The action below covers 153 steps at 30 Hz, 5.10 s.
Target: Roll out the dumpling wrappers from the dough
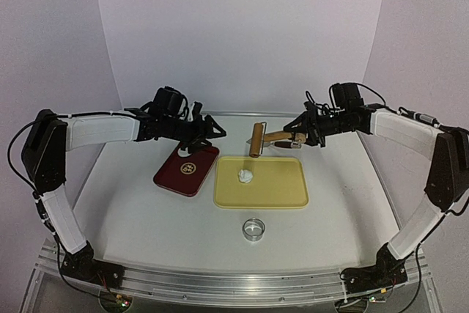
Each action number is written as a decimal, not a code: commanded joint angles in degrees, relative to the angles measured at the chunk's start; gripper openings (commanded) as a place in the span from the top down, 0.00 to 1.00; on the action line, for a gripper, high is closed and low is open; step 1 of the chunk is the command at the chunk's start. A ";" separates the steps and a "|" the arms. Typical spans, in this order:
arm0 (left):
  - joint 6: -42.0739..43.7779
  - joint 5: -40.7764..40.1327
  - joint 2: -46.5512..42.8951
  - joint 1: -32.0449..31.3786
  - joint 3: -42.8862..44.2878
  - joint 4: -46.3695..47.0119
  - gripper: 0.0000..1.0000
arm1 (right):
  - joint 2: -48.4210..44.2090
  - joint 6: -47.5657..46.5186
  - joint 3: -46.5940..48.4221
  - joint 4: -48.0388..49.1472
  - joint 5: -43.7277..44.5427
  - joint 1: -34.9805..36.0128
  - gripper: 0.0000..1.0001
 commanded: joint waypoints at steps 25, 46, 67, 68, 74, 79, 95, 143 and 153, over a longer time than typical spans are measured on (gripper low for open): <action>6.81 -14.90 20.31 -4.55 17.96 -29.18 0.56 | 12.93 11.20 5.25 -2.89 4.25 3.15 1.00; 9.66 -16.29 24.57 -4.56 19.19 -30.57 0.77 | 19.84 9.25 9.73 -10.50 6.49 3.90 1.00; 10.21 -17.02 24.15 -4.56 17.54 -30.33 1.00 | 24.24 4.49 13.85 -25.55 22.03 4.90 1.00; 10.25 -17.06 24.13 -4.56 17.48 -30.33 1.00 | 24.47 4.46 13.98 -25.98 22.41 4.89 1.00; 10.40 -17.33 23.94 -4.60 17.04 -30.31 1.00 | 25.83 3.30 14.45 -29.03 26.09 4.82 1.00; 10.32 -17.03 23.56 -4.56 16.28 -29.27 1.00 | 27.15 2.61 14.18 -29.67 27.13 4.83 1.00; 9.70 -16.63 23.34 -4.55 15.53 -28.05 1.00 | 32.10 0.80 11.49 -29.93 35.53 4.77 1.00; 7.24 -18.30 23.16 -2.72 14.94 -26.51 1.00 | 32.46 -2.98 5.09 -33.69 45.49 -0.53 1.00; 7.58 -18.38 23.33 -2.70 15.69 -26.68 1.00 | 32.21 -2.91 5.59 -34.54 47.85 -0.53 1.00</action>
